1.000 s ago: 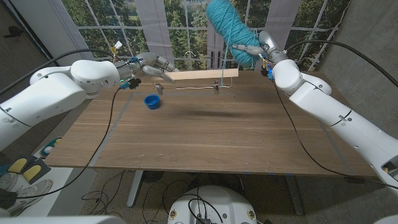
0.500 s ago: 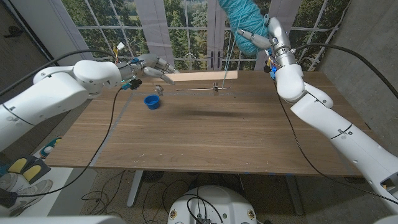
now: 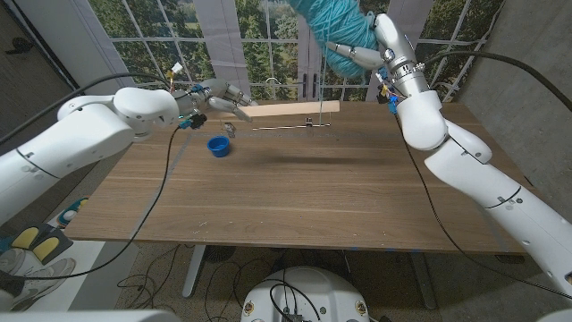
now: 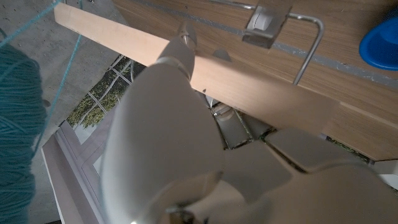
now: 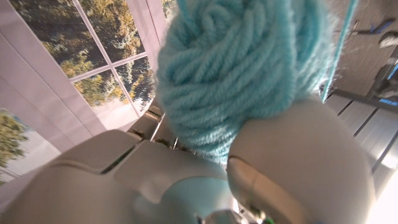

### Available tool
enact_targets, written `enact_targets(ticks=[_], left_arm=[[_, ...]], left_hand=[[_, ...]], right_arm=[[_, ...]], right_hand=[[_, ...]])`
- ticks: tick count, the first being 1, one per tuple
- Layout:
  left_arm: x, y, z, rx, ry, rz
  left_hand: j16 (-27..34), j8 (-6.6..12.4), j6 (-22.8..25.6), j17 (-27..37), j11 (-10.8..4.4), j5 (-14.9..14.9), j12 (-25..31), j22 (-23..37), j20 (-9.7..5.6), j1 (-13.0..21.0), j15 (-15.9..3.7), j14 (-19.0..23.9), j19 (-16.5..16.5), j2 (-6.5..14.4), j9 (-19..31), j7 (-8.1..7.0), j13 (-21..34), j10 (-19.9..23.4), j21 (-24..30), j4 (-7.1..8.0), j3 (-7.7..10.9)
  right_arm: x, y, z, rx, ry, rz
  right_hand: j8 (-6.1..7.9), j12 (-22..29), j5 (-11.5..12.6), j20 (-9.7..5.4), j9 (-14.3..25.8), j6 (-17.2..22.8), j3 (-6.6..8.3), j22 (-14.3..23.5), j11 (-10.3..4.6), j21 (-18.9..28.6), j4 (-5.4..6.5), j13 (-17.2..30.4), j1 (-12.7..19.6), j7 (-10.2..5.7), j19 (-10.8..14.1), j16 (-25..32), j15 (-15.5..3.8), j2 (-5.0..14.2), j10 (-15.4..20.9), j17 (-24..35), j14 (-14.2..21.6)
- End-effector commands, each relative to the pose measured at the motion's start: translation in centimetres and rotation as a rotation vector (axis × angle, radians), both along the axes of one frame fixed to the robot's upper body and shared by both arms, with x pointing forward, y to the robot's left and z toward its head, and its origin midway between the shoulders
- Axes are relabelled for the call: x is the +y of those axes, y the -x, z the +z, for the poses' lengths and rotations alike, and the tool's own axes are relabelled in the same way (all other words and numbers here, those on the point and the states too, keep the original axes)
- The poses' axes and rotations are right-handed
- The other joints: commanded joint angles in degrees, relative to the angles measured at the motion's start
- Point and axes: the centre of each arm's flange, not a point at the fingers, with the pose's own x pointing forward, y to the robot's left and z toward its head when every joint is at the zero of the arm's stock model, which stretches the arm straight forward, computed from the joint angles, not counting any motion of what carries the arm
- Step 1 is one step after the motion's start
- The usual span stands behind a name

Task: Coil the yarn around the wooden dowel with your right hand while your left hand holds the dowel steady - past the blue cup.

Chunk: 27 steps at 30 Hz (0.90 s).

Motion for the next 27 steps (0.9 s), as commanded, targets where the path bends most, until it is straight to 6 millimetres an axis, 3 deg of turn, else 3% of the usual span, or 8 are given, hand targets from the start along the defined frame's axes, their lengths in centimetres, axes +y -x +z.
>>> enact_targets(ticks=[1, 12, 27], left_arm=[[-0.1, -1.4, 0.4, -0.016, 0.067, 0.093], [-0.8, -2.1, 1.5, -0.064, 0.108, 0.096], [-1.7, -1.7, 3.5, -0.12, 0.12, 0.095]], left_hand=[[0.3, 0.34, 2.5, 0.2, -0.2, 0.1, 0.0, 0.3, -7.66, 3.4, -3.58, 2.8, 0.0, 3.9, 0.2, 2.75, 0.3, 0.6, 0.3, 1.62, 2.22], [0.3, 0.36, 2.5, 0.2, 0.05, 0.0, 0.0, 0.4, -7.69, 3.3, -3.57, 3.1, 0.2, 3.9, 0.2, 2.74, 0.3, 0.9, 0.5, 1.58, 2.34], [0.2, 0.45, 2.7, 0.2, -0.18, -0.1, -0.2, 0.3, -7.68, 3.2, -3.57, 3.2, 0.2, 3.7, 0.3, 2.75, 0.3, 1.0, 0.7, 1.56, 2.51]], right_arm=[[1.3, 4.6, -2.3, -0.017, 0.125, -0.111], [-0.4, 6.2, -4.7, 0.082, 0.135, -0.179], [-0.2, 5.2, -6.9, 0.377, 0.259, -0.185]], right_hand=[[0.22, 0.0, 0.5, -2.42, 0.1, 7.2, -0.01, 0.2, -1.4, 0.6, 0.27, 6.1, 15.1, -7.11, 0.0, -0.4, -7.55, 15.15, 1.3, 0.2, 0.1], [0.37, 0.2, 1.0, -2.46, 0.1, 7.6, -0.24, 0.1, -1.45, 0.7, 0.49, 6.2, 15.4, -7.0, -0.1, -1.1, -7.59, 15.24, 1.8, 0.4, 0.8], [0.28, 0.4, 1.4, -2.37, 0.2, 7.4, -0.49, 0.1, -0.96, 1.0, 0.65, 6.5, 15.8, -6.47, -0.1, -1.8, -7.58, 15.29, 1.7, 0.9, 1.4]])
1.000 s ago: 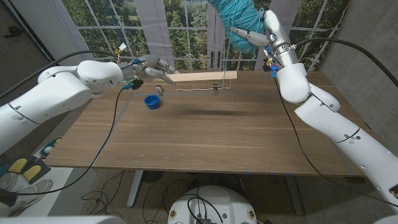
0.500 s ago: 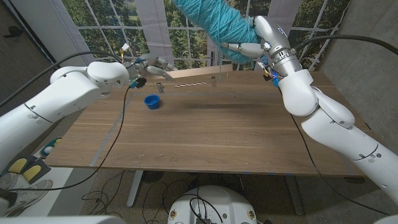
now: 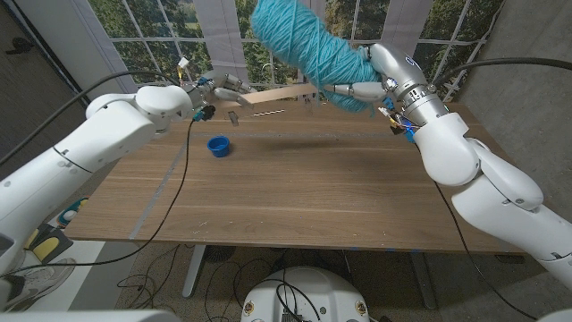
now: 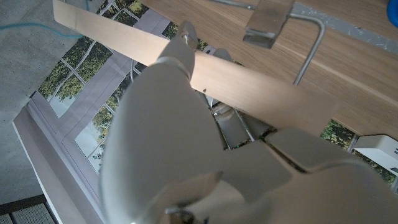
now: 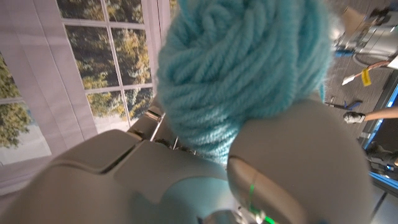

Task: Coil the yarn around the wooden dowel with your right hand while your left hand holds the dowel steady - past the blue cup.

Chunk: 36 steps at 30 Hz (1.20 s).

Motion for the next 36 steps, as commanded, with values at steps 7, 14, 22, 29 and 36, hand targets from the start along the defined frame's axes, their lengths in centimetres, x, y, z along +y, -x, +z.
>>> enact_targets(ticks=[7, 14, 22, 29, 36], left_arm=[[-0.9, 0.7, 2.1, -0.051, 0.003, 0.015], [-1.5, 1.1, 2.6, -0.062, 0.001, 0.008], [-2.3, 1.5, 2.9, -0.077, 0.002, 0.007], [-2.4, 2.0, 2.8, -0.08, -0.003, 0.007], [-2.0, 2.3, 2.4, -0.073, -0.001, 0.004]], left_hand=[[0.0, 0.2, 2.5, 0.3, -0.18, 0.0, -0.2, 0.2, -7.65, 3.2, -3.75, 2.8, 0.2, 3.7, 0.2, 2.52, 0.2, 0.4, 0.5, 1.81, 2.34], [0.0, 0.19, 2.5, 0.3, -0.11, 0.0, -0.2, 0.2, -7.67, 3.2, -3.77, 2.9, 0.2, 3.7, 0.3, 2.55, 0.2, 0.4, 0.5, 1.79, 2.42], [-0.1, 0.23, 2.6, 0.3, -0.1, 0.0, -0.3, 0.2, -7.71, 3.2, -3.77, 2.9, 0.2, 3.7, 0.3, 2.51, 0.2, 0.4, 0.6, 1.77, 2.53], [-0.1, 0.17, 2.5, 0.4, -0.25, 0.0, -0.3, 0.2, -7.69, 3.1, -3.66, 3.0, 0.2, 3.7, 0.3, 2.48, 0.3, 0.5, 0.6, 1.82, 2.6], [-0.2, 0.15, 2.4, 0.4, -0.17, 0.0, -0.4, 0.2, -7.69, 3.1, -3.78, 3.0, 0.2, 3.6, 0.3, 2.41, 0.2, 0.4, 0.7, 1.8, 2.69]], right_arm=[[-0.5, -1.0, -2.5, 0.347, 0.092, -0.02], [-1.0, -2.0, -3.7, 0.493, 0.123, -0.061], [-1.6, -3.8, -5.1, 0.64, 0.136, -0.099], [-1.3, -5.3, -5.8, 0.738, 0.164, -0.165], [-1.1, -7.6, -6.4, 0.864, 0.175, -0.225]], right_hand=[[0.45, 0.2, 0.5, -2.12, 0.3, 7.2, -0.03, 0.1, -0.82, 0.6, 0.31, 6.3, 16.1, -6.38, -0.3, -0.5, -7.41, 15.37, 1.8, 0.4, 0.8], [0.4, 0.1, 0.7, -1.8, 0.3, 7.2, -0.25, 0.0, -0.44, 0.6, 0.4, 6.4, 16.3, -5.95, -0.8, -0.9, -7.31, 15.26, 1.5, 0.7, 0.8], [0.17, -0.1, 0.8, -1.33, 0.1, 7.1, -0.38, 0.0, -0.15, 0.4, 0.28, 6.3, 16.8, -5.56, -1.9, -1.4, -7.22, 15.17, 1.3, 1.0, 0.9], [-0.15, -0.3, 1.0, -1.26, -0.3, 7.0, -0.55, 0.0, 0.36, 0.3, 0.18, 6.0, 17.3, -5.1, -2.6, -1.8, -7.09, 15.09, 1.4, 1.3, 0.9], [-0.3, -0.5, 1.2, -1.09, -0.6, 7.2, -0.73, 0.0, 0.73, 0.3, 0.09, 5.8, 17.8, -4.38, -3.0, -2.2, -6.97, 15.07, 1.5, 1.6, 1.1]])
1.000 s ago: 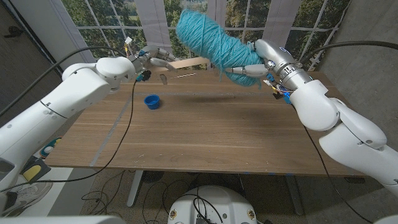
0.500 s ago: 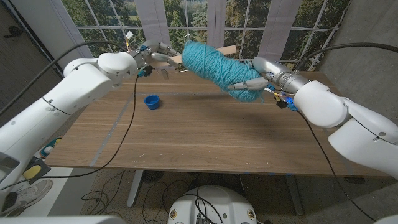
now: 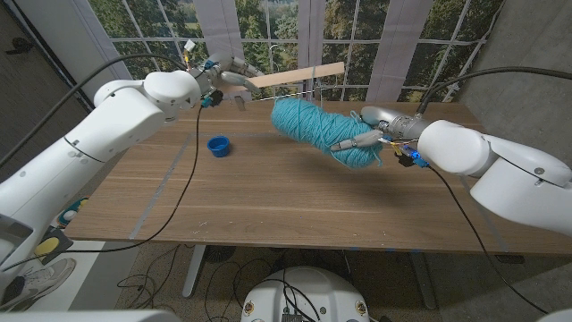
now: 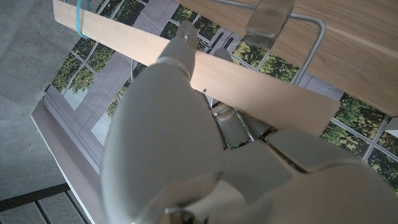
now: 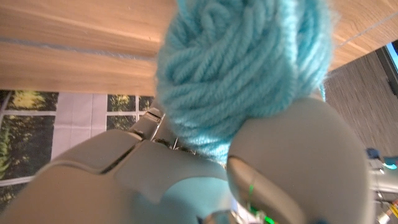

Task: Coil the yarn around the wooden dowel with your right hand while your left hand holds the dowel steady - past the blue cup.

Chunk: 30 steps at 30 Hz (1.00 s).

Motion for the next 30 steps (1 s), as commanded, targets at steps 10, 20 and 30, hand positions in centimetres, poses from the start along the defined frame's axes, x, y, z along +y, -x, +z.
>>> enact_targets(ticks=[10, 20, 30], left_arm=[[1.0, 1.7, -0.7, -0.019, 0.024, -0.004], [1.1, 2.3, -0.9, -0.015, 0.016, -0.041], [1.1, 2.4, -1.5, 0.013, -0.001, -0.085]], left_hand=[[-0.1, 0.42, 2.6, 0.2, -0.22, 0.4, -0.2, 0.3, -7.71, 3.0, -3.73, 3.0, 0.2, 3.6, 0.2, 2.48, 0.1, 0.6, 0.4, 2.02, 2.61], [-0.2, 0.41, 2.6, 0.2, -0.2, 0.3, -0.2, 0.3, -7.69, 3.0, -3.74, 3.0, 0.2, 3.5, 0.2, 2.48, 0.2, 0.6, 0.5, 2.01, 2.69], [-0.2, 0.4, 2.6, 0.3, -0.22, 0.4, -0.3, 0.3, -7.71, 2.9, -3.69, 3.1, 0.2, 3.5, 0.2, 2.45, 0.2, 0.5, 0.5, 2.01, 2.81]], right_arm=[[-0.9, -7.0, -1.7, 0.35, 0.047, -0.164], [-2.7, -10.9, -2.4, 0.458, -0.025, -0.198], [-5.0, -14.1, -1.9, 0.386, -0.204, -0.16]], right_hand=[[-0.03, -0.2, 0.5, -1.1, 0.0, 5.8, -0.55, 0.0, 0.22, 0.0, 0.1, 5.9, 17.3, -4.49, -0.7, -0.4, -6.76, 15.92, 0.8, 0.7, 1.1], [0.11, 0.4, 0.4, -1.0, 0.1, 6.1, -1.07, 0.1, 0.63, 0.2, -0.04, 6.6, 17.5, -3.85, -0.9, 0.9, -6.13, 16.38, 1.7, 2.3, 1.4], [0.38, 1.2, 0.0, -0.74, 0.8, 6.1, -1.7, 0.2, 1.1, 0.8, -0.47, 7.5, 17.5, -2.67, -0.7, 2.8, -5.94, 17.47, 2.4, 3.0, 1.4]])
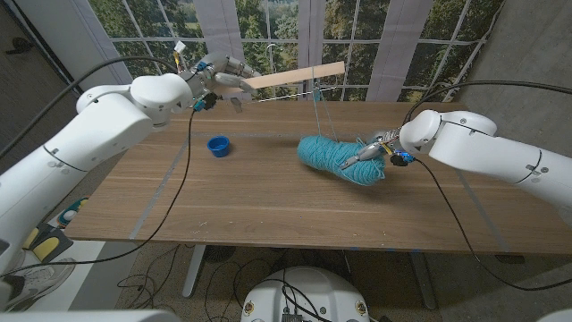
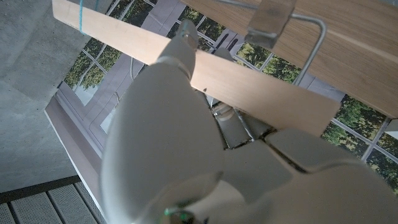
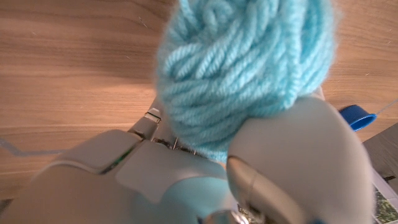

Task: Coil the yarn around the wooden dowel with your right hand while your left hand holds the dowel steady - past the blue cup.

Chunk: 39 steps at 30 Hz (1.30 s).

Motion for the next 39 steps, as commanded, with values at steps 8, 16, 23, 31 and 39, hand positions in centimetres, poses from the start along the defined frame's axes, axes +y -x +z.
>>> enact_targets(ticks=[8, 16, 23, 31, 39], left_arm=[[0.0, 0.8, -1.0, 0.049, -0.06, -0.113], [0.4, 1.0, -1.7, 0.073, -0.07, -0.147], [0.8, 0.7, -2.3, 0.104, -0.095, -0.159], [1.2, -0.4, -2.9, 0.174, -0.156, -0.165], [1.9, -0.9, -3.3, 0.198, -0.184, -0.12]], left_hand=[[0.0, 0.19, 2.3, 0.3, 0.05, 0.6, -0.1, 0.2, -7.72, 2.9, -3.84, 3.1, 0.1, 3.5, 0.2, 2.17, 0.2, 0.4, 0.2, 2.26, 2.66], [0.0, 0.15, 2.2, 0.4, -0.02, 0.6, -0.2, 0.2, -7.74, 2.9, -3.73, 3.0, 0.1, 3.5, 0.2, 2.14, 0.3, 0.2, 0.2, 2.27, 2.78], [0.0, 0.1, 2.1, 0.5, -0.07, 0.5, -0.2, 0.2, -7.71, 2.8, -3.71, 3.1, 0.1, 3.5, 0.2, 2.23, 0.4, 0.2, 0.3, 2.3, 2.82], [-0.1, 0.1, 2.0, 0.5, -0.01, 0.5, -0.2, 0.2, -7.65, 2.7, -3.79, 3.0, 0.0, 3.5, 0.3, 2.11, 0.4, 0.1, 0.3, 2.37, 2.87], [-0.2, 0.03, 1.7, 0.6, -0.05, 0.5, -0.3, 0.2, -7.67, 2.7, -3.76, 2.8, -0.1, 3.6, 0.3, 2.12, 0.4, 0.0, 0.3, 2.36, 2.98]], right_arm=[[-1.9, -5.2, 2.8, -0.2, -0.255, 0.033], [-1.6, -5.8, 5.1, -0.369, -0.327, 0.05], [-1.4, -5.6, 6.6, -0.505, -0.392, 0.063], [-0.9, -4.7, 8.0, -0.642, -0.439, 0.09], [-0.6, -3.5, 9.0, -0.759, -0.485, 0.131]], right_hand=[[0.72, 1.2, -0.5, -0.68, 1.1, 4.3, -0.88, 0.3, -0.1, 0.9, -0.03, 7.8, 17.1, -2.9, -0.2, 1.8, -5.83, 18.22, 1.1, 0.6, 0.1], [0.88, 1.2, -0.7, -0.71, 1.5, 4.4, -1.26, 0.4, -0.56, 1.1, -0.2, 7.9, 17.0, -3.29, -0.2, 2.6, -5.94, 18.27, 1.0, 0.6, 0.0], [0.86, 1.1, -0.8, -0.74, 1.5, 4.6, -1.52, 0.3, -0.76, 1.3, -0.18, 7.5, 16.9, -3.6, -0.3, 3.0, -6.27, 18.43, 1.2, 0.3, -0.1], [0.65, 0.9, -0.8, -0.53, 1.3, 4.5, -1.72, 0.3, -0.81, 1.5, -0.07, 7.5, 16.9, -3.98, -0.5, 3.1, -6.5, 18.31, 1.0, 0.5, -0.4], [0.32, 0.5, -0.6, -0.4, 0.9, 4.5, -1.8, 0.2, -1.39, 1.9, 0.39, 7.4, 17.0, -4.73, 0.0, 1.6, -6.65, 18.09, 0.2, -0.4, -0.7]])
